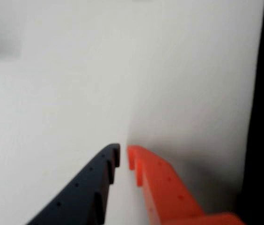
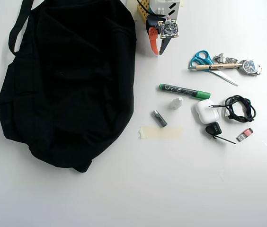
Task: Put the whiteboard marker into the black bag
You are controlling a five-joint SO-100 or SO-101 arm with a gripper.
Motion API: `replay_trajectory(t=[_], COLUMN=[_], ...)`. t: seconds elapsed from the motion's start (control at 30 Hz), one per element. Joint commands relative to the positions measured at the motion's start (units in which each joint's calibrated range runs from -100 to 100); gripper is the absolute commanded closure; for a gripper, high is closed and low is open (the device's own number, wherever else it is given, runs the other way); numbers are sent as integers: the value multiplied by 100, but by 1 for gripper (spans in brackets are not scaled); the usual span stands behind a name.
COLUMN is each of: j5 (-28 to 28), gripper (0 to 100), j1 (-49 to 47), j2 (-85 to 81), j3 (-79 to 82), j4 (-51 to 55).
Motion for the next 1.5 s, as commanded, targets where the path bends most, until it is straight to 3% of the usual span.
replay_trajectory(t=[0.0,0.5,1.07,1.2,1.37,1.47], j5=[29,29,-196,-160,-280,-962], gripper=[98,98,98,98,98,98], j1=[-22,-22,793,1137,1376,1309], j2=[-59,-84,165,1352,4248,5418], j3=[73,-26,-2416,-3718,-6656,-7833], j4=[21,-13,254,547,1046,934])
